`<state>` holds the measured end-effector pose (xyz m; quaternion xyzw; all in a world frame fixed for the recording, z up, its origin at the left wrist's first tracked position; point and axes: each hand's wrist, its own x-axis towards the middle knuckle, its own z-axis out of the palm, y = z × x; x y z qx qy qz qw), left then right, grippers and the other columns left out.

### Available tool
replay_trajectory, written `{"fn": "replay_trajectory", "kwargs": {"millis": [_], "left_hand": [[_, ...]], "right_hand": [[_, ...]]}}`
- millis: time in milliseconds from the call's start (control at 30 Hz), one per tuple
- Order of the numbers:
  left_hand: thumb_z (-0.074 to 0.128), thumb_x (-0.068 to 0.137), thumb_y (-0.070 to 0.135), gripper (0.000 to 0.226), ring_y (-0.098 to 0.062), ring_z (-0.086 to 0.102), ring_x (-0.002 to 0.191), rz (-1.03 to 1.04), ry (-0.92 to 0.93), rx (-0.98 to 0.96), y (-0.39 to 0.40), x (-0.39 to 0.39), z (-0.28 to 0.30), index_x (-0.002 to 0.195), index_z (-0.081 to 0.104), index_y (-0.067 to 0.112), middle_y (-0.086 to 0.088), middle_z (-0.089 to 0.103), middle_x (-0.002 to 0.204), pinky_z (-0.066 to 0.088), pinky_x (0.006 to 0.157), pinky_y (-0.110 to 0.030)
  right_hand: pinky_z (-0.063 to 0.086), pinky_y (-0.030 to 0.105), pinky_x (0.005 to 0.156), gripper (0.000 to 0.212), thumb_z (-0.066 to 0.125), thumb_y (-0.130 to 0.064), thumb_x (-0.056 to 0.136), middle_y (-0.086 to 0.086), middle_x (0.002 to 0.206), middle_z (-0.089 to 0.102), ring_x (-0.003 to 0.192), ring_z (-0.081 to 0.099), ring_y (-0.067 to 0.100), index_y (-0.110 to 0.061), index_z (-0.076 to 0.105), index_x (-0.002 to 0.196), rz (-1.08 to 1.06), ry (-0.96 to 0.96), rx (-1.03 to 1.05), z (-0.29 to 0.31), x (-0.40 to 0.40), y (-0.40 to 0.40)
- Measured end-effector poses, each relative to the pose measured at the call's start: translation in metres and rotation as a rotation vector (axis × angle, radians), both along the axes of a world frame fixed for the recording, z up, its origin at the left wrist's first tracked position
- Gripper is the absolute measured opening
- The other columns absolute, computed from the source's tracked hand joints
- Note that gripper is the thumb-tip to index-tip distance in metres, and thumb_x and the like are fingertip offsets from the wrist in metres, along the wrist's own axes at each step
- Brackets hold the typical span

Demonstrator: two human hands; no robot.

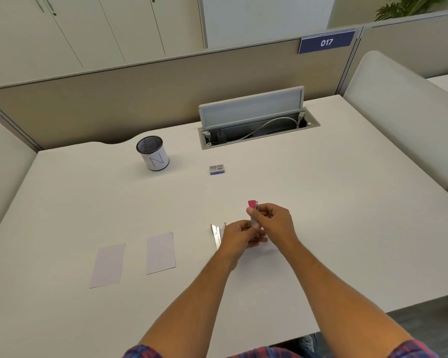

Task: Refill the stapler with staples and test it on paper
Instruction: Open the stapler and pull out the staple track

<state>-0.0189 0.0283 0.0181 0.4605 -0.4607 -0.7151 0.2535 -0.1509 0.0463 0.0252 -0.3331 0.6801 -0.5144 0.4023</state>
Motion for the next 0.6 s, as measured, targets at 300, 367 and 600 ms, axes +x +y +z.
{"fn": "replay_trajectory", "kwargs": {"millis": [300,367,600], "left_hand": [[0.085,0.079,0.031,0.036,-0.02,0.075,0.068,0.166,-0.237,-0.12,0.012,-0.004,0.004,0.091,0.065,0.005,-0.005,0.077,0.08,0.053,0.064,-0.025],[0.087,0.076,0.033,0.034,-0.018,0.075,0.067,0.203,-0.285,-0.183,0.015,-0.006,0.002,0.086,0.064,0.01,-0.004,0.077,0.079,0.052,0.061,-0.023],[0.089,0.065,0.047,0.044,-0.021,0.073,0.072,0.22,-0.379,-0.296,0.016,-0.008,-0.001,0.078,0.06,0.016,-0.001,0.074,0.075,0.059,0.069,-0.034]], "right_hand": [[0.048,0.028,0.063,0.03,0.071,-0.031,0.094,0.003,0.066,0.063,0.061,0.057,0.013,-0.001,0.073,0.09,0.221,-0.103,-0.003,-0.005,-0.003,0.006],[0.048,0.028,0.064,0.033,0.071,-0.034,0.094,0.01,0.072,0.065,0.065,0.058,0.014,-0.001,0.074,0.095,0.247,-0.134,-0.008,-0.005,-0.004,0.007],[0.051,0.037,0.076,0.026,0.071,-0.034,0.093,0.022,0.097,0.075,0.082,0.064,0.034,-0.011,0.079,0.104,0.237,-0.289,-0.049,-0.01,-0.011,0.011]]}}
